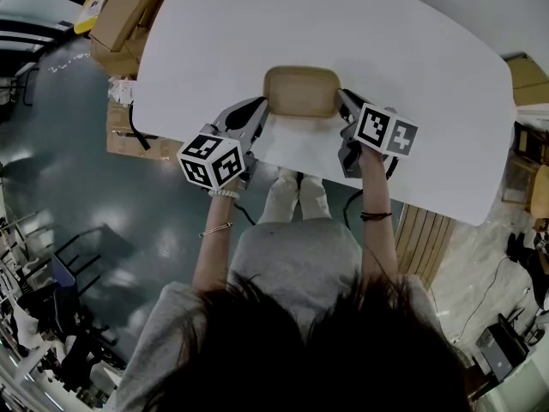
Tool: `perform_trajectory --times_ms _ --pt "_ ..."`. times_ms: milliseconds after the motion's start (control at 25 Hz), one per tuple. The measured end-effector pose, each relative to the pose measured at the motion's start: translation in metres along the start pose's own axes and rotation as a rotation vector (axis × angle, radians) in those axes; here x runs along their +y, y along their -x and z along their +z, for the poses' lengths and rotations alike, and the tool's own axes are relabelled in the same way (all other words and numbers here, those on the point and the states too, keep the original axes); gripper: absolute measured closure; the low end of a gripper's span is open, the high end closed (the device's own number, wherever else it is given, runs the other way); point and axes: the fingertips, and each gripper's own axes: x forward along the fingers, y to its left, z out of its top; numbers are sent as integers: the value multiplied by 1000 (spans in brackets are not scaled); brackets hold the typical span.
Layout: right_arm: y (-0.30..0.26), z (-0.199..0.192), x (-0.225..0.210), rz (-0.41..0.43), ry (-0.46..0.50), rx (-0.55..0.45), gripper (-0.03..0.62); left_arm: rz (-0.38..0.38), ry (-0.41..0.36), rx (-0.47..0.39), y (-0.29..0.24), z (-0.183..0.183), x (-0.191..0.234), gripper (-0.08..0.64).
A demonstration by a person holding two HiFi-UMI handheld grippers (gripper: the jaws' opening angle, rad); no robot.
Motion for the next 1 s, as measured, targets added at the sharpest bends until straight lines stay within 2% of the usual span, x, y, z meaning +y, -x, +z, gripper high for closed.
perform_trajectory --times_ms 680,1000 --pt "7 6 0 -15 -9 -38 540 15 -8 -35 8 11 -2 565" --pt "12 14 9 32 -16 -69 541 17 -12 -57 12 18 -3 565"
